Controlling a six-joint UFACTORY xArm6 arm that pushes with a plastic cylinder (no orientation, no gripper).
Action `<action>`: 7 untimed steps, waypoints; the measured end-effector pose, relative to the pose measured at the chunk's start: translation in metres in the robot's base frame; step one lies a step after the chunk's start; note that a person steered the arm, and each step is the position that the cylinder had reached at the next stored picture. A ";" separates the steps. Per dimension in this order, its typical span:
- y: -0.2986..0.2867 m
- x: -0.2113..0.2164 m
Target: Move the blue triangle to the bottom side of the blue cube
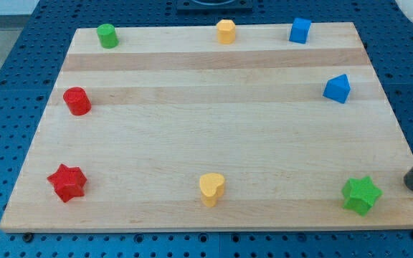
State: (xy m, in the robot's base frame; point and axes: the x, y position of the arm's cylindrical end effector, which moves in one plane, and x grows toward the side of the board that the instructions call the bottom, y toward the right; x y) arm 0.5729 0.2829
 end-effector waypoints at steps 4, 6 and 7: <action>0.005 -0.135; -0.011 -0.169; -0.054 -0.172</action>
State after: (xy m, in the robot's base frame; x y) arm 0.4005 0.2292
